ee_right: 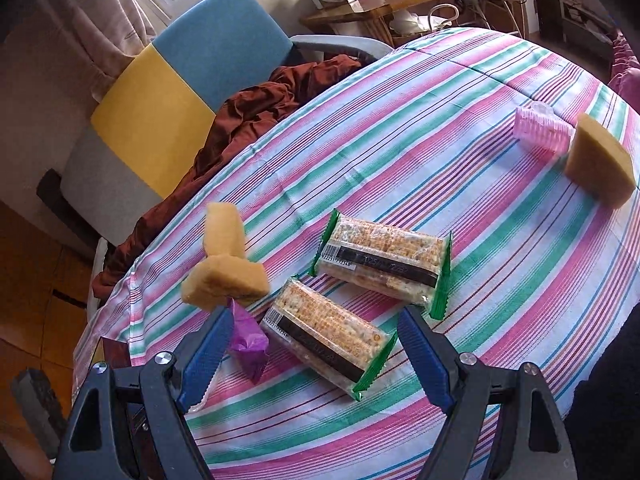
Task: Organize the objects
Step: 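Move both tools back toward the remaining items on the table, then grasp the second plastic-wrapped ball with the left tool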
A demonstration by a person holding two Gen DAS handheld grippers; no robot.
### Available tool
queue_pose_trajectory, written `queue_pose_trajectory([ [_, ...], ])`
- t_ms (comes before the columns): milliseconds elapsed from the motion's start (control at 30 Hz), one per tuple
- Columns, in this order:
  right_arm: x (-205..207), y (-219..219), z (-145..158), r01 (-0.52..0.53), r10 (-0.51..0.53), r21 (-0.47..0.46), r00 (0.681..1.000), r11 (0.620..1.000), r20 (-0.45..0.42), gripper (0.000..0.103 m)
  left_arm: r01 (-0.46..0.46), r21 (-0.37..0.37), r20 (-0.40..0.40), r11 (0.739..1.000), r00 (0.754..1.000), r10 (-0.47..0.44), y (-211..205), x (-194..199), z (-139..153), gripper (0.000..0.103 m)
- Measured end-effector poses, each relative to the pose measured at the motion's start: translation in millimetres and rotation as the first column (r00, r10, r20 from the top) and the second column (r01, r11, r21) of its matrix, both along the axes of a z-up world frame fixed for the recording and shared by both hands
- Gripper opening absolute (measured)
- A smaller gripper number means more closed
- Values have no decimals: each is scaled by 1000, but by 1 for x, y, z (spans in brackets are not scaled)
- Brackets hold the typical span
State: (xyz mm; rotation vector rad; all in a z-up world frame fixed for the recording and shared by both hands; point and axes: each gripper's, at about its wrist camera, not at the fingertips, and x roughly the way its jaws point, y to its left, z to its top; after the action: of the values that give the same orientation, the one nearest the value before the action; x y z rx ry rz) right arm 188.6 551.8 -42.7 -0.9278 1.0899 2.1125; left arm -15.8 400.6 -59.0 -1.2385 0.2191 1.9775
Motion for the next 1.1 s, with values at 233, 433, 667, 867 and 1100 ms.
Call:
queue_pose_trajectory([
  [233,-7,-3,-1,-32,32,13,999,999,15,85,-39,-27,21,999,999,39,21,-14,-22,88],
  [433,-10,-4,-2,-41,40,25,999,999,33,85,-34,-42,-20,999,999,33,23,-11,-36,72],
  [667,-13,-6,-2,-54,52,38,998,998,41,85,-7,-81,-180,997,984,-8,9,4,-41,39],
  [867,-14,-5,-4,-56,55,30,998,998,44,85,7,-81,-208,997,978,-23,-12,25,-41,37],
  [1100,-25,-15,-7,-120,118,35,991,992,64,85,60,-67,-267,996,961,-76,-27,59,-44,37],
])
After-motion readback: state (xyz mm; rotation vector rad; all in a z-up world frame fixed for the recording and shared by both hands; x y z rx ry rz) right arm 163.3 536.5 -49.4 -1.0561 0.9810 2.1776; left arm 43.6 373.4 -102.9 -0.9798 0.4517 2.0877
